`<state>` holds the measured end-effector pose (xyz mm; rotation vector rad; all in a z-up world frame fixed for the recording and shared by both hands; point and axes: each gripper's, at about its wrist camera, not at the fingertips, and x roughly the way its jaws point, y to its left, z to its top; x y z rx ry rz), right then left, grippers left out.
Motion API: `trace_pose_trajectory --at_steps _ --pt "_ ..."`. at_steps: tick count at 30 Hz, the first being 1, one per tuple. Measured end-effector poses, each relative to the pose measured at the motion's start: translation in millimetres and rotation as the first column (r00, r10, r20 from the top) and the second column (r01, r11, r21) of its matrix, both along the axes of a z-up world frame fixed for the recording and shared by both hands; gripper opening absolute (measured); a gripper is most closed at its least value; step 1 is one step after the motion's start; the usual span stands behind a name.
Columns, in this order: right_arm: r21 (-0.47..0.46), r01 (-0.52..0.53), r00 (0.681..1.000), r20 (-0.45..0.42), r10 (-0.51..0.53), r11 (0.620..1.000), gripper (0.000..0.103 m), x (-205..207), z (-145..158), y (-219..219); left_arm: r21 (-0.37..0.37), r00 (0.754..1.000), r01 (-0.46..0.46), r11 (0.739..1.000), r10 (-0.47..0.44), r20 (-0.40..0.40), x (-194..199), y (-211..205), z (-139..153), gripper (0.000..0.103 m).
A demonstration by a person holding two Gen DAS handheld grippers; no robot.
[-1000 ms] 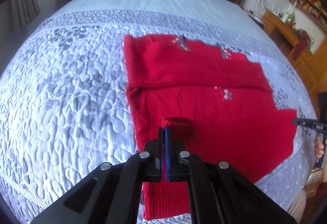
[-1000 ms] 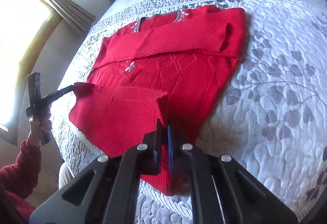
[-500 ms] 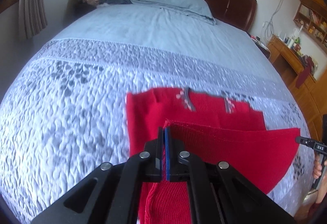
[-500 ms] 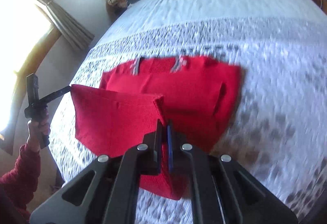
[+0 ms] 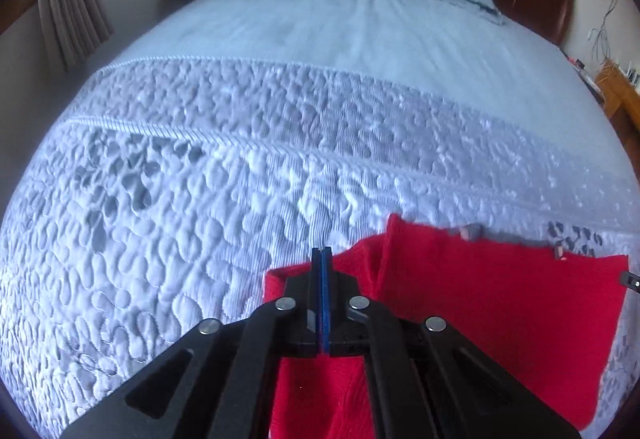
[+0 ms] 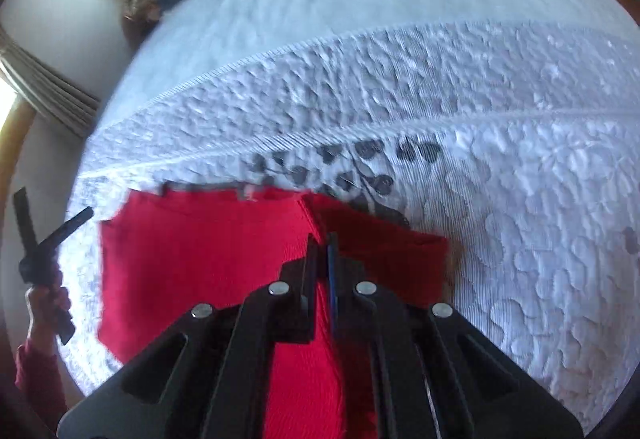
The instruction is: Fold small clothes
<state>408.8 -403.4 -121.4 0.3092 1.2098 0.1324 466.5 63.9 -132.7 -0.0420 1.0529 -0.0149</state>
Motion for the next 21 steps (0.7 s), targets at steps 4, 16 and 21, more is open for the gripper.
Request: trace_pose_trajectory --at_steps 4,16,21 --pt "-0.081 -0.007 0.998 -0.068 0.002 0.997 0.009 2 -33 -1 -0.012 0.999 0.044 0.999 -0.044 -0.031 -13 0 -20 0.0" --pt "-0.023 -0.061 0.996 -0.067 0.059 0.998 0.042 -105 -4 -17 0.012 0.981 0.168 0.986 -0.166 -0.098 -114 12 -8 0.023" --pt "0.048 -0.118 0.984 -0.126 0.123 0.992 0.049 -157 -4 -1 -0.038 0.968 0.185 0.982 -0.189 -0.166 -159 13 -16 0.038"
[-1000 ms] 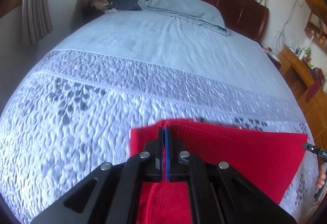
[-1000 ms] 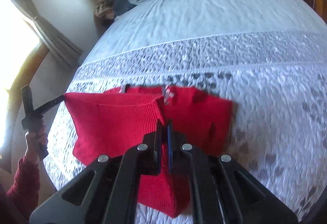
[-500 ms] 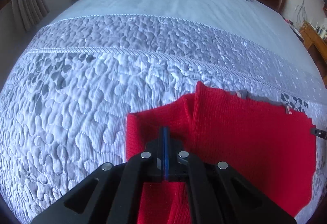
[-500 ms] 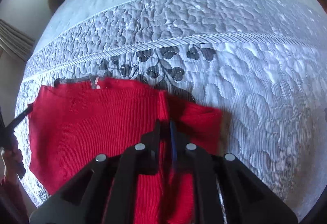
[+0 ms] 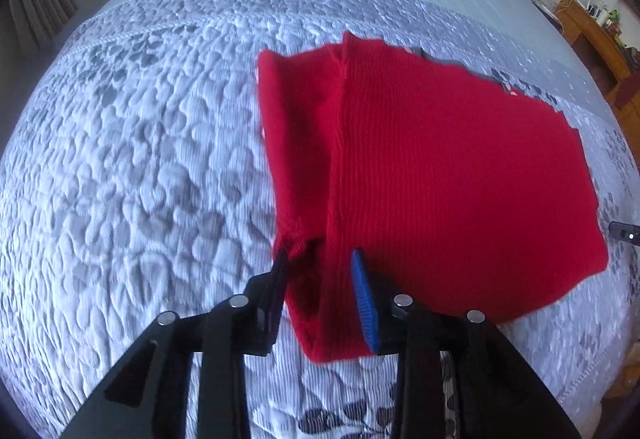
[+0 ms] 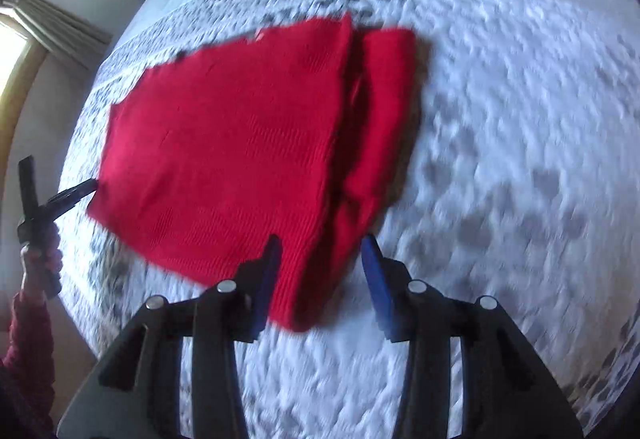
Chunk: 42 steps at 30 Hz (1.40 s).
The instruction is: Fold small clothes
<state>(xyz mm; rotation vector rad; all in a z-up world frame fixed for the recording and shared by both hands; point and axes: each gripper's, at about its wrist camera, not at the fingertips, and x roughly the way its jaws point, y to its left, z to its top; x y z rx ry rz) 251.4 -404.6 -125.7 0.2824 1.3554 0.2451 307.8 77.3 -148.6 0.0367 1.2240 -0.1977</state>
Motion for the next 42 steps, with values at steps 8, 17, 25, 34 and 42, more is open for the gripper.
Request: trace_pose_trajectory --at_steps 8,17,25,34,42 --pt "0.062 0.041 0.996 -0.077 -0.036 0.997 0.062 -23 -19 11 -0.06 0.995 -0.068 0.996 0.064 -0.072 -25 10 -11 0.057" --pt "0.117 0.075 0.993 -0.099 -0.063 0.99 0.051 -8 -38 22 -0.126 0.987 -0.077 0.989 0.058 -0.149 0 -2 -26 0.074" --pt "0.162 0.064 0.994 -0.103 -0.048 0.985 0.025 -3 -41 28 -0.239 0.972 -0.158 0.958 0.108 -0.207 8 9 -28 0.017" --pt "0.142 0.062 0.997 -0.056 -0.054 0.988 0.01 -17 -18 23 -0.198 0.972 -0.21 0.958 0.182 -0.149 -15 6 -8 0.011" --pt "0.127 0.017 0.999 -0.049 -0.01 0.992 0.009 -74 19 15 -0.204 0.98 -0.148 0.968 0.116 -0.161 -83 -8 20 0.011"
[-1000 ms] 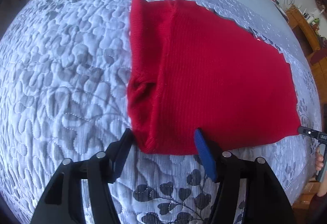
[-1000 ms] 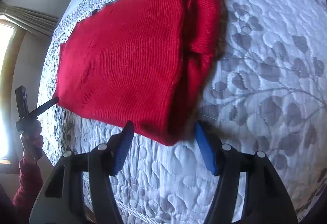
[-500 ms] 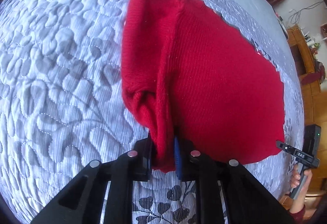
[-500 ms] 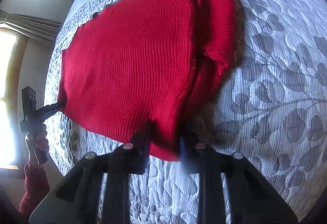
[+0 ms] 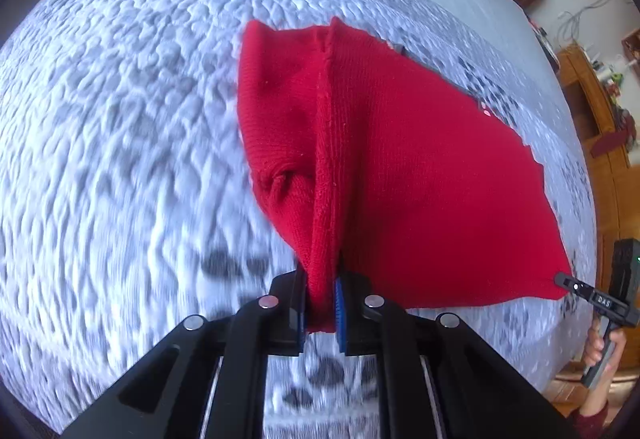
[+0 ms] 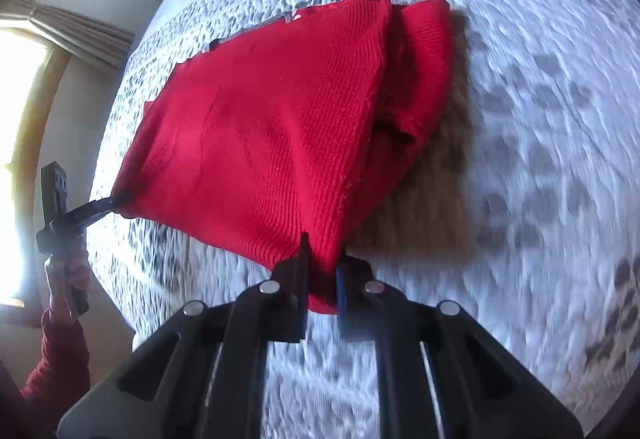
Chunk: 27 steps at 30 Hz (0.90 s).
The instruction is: Fold small clothes
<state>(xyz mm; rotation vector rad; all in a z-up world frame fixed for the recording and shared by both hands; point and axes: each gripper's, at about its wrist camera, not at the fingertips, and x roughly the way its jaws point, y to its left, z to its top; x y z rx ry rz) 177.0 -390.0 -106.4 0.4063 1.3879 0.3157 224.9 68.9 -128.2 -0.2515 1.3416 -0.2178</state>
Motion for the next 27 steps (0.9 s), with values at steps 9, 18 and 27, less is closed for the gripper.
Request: trace_pose_trajectory --at_steps 9,18,27 --pt "-0.005 -0.036 0.999 -0.036 0.036 0.999 0.009 -119 17 -23 -0.033 0.995 0.073 0.997 -0.075 -0.06 -117 -11 -1 0.011" --pt "-0.114 -0.014 0.995 -0.097 0.003 0.993 0.012 -141 -44 -14 0.012 0.995 0.097 0.995 -0.097 -0.04 -133 -26 -39 0.016" --pt "-0.141 -0.002 1.0 -0.01 0.0 0.99 0.042 -141 4 -41 0.202 0.986 0.125 0.971 -0.144 0.082 -125 11 12 0.064"
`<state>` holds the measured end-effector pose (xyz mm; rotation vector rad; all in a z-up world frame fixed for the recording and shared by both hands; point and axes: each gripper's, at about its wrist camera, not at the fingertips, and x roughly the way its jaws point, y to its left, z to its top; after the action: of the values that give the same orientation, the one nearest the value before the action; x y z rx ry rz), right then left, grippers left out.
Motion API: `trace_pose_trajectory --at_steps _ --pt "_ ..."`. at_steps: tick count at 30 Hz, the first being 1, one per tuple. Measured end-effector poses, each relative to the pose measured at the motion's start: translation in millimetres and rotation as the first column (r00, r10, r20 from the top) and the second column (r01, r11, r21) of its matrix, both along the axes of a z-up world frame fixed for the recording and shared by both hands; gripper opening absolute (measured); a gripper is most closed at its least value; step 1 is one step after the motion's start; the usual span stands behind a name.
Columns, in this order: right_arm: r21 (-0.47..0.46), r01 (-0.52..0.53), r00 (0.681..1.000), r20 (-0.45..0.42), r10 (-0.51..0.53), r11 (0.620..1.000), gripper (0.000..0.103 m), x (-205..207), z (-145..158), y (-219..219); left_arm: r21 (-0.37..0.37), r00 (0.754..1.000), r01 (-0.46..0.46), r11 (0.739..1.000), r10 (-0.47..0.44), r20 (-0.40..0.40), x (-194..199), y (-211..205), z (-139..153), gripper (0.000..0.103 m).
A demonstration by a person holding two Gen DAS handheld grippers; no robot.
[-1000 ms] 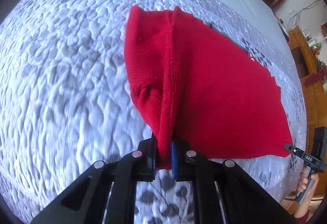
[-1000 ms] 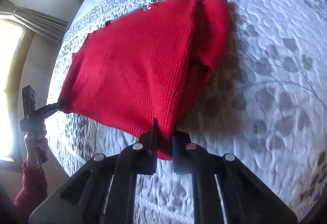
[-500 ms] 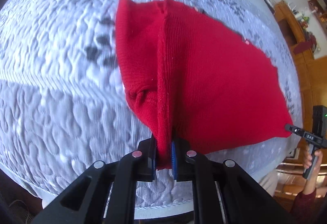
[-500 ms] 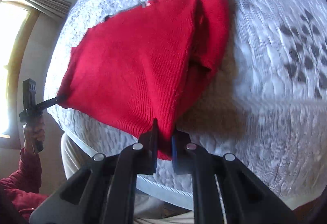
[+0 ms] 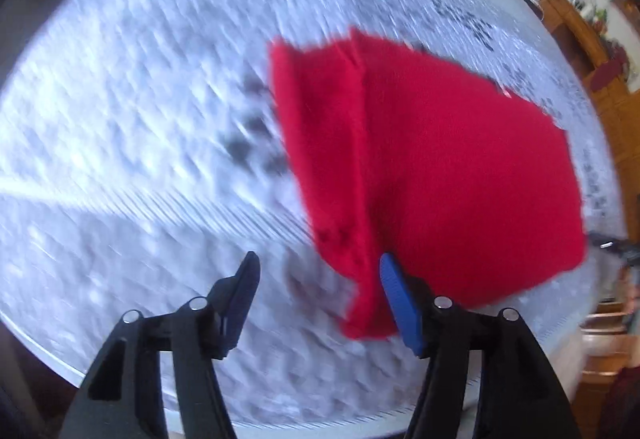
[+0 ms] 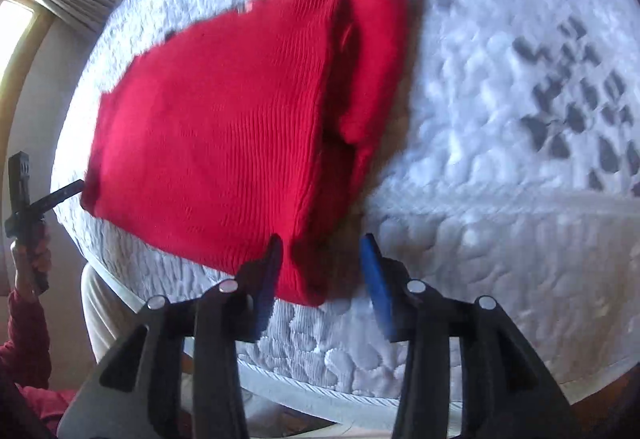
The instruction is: Fold small clothes
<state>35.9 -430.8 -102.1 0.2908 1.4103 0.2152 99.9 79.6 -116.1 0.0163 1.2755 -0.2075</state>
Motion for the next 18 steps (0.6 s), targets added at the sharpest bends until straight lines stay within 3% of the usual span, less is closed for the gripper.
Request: trace_pose_trajectory --at_steps 1,3,7,11,18 --pt "0.017 0.009 1.0 0.026 -0.01 1.0 0.042 5 10 -5 0.061 0.998 0.014 0.998 -0.018 0.055 6 -1 8 0.064" --pt "0.042 0.004 0.997 0.076 -0.007 0.999 0.042 21 26 -11 0.104 0.994 0.034 0.994 -0.045 0.102 26 -9 18 0.064" --pt "-0.012 -0.006 0.991 0.134 0.008 1.0 0.045 76 38 -1 0.067 0.991 0.056 0.996 -0.064 0.118 75 -42 19 0.064" --pt "-0.019 0.023 0.993 0.113 -0.021 1.0 0.045 133 14 4 0.098 0.991 0.063 0.993 -0.074 0.112 124 -74 -3 0.064" --pt "0.024 0.086 0.996 0.036 -0.087 0.996 0.052 180 -32 -1 0.095 0.997 0.034 0.995 -0.04 0.068 172 -91 -43 0.064"
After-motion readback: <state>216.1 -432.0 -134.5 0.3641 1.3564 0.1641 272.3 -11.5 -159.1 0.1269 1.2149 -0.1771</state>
